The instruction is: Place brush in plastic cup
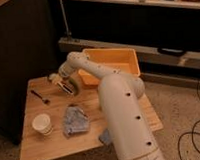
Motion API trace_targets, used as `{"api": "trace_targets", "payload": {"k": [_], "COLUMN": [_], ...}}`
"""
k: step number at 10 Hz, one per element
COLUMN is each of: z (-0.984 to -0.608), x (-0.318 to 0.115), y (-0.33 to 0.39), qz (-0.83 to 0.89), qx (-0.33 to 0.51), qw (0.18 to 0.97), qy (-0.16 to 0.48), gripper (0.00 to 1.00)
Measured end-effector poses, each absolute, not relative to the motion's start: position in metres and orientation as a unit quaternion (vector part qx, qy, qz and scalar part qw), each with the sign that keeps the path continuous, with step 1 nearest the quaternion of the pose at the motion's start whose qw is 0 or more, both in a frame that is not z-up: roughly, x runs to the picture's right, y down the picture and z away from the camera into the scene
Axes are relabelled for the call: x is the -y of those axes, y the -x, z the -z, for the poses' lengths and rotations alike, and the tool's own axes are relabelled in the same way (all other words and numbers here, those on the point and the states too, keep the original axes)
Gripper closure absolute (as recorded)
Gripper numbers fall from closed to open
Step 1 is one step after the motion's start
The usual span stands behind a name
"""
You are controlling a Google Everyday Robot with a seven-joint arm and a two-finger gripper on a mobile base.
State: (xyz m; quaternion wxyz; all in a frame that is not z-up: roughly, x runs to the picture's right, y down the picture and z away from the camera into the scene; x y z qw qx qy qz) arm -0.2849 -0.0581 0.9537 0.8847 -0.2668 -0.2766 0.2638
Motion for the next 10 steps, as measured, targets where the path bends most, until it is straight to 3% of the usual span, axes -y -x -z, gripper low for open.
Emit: {"api": "trace_targets", "payload": {"k": [10], "z": [-1.016], "x": [0.015], "y": [0.266], "qz": [-0.298], "qx": [0.198], "qw": [0.876], "qy": [0.322], "gripper": [0.34]}}
